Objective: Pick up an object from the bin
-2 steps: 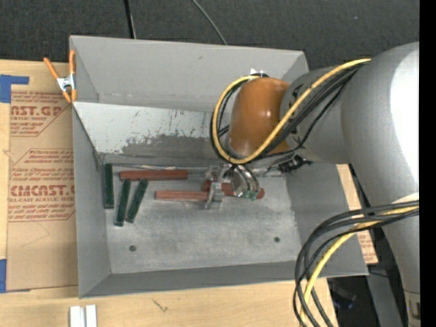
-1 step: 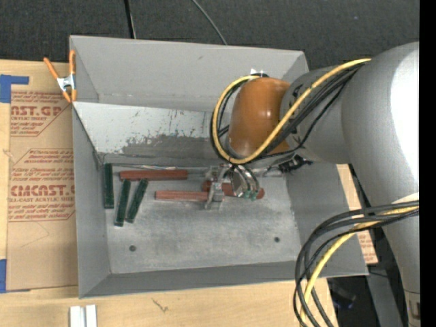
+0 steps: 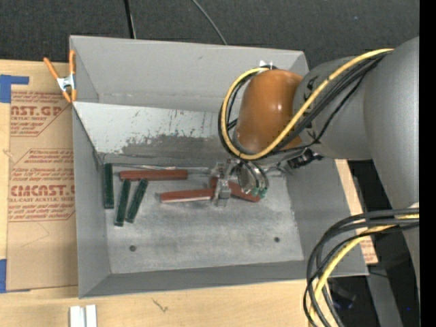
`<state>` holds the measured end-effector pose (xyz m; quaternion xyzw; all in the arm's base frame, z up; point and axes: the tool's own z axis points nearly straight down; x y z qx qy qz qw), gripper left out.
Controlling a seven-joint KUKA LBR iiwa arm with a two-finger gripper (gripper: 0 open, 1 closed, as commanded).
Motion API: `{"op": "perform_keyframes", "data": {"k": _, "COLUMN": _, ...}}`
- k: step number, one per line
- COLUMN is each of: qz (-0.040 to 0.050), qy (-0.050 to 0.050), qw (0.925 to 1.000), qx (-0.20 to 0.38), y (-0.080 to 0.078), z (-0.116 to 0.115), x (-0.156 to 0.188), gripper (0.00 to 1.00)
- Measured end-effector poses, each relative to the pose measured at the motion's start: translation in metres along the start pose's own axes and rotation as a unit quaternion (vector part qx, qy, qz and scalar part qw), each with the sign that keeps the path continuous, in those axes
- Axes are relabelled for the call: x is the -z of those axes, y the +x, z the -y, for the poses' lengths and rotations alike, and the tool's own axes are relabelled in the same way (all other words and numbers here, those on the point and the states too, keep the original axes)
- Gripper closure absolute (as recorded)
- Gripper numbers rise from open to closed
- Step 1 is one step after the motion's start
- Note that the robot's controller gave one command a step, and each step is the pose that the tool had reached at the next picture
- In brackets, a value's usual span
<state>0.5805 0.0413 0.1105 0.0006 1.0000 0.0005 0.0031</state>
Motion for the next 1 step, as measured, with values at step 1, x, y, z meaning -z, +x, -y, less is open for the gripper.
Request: {"op": "perform_keyframes", "data": {"k": 1, "qz": 0.0014, "qy": 0.0, "qw": 0.9998, "qx": 0.022, "y": 0.0004, "z": -0.0126, "x": 0.149, "gripper": 1.0}}
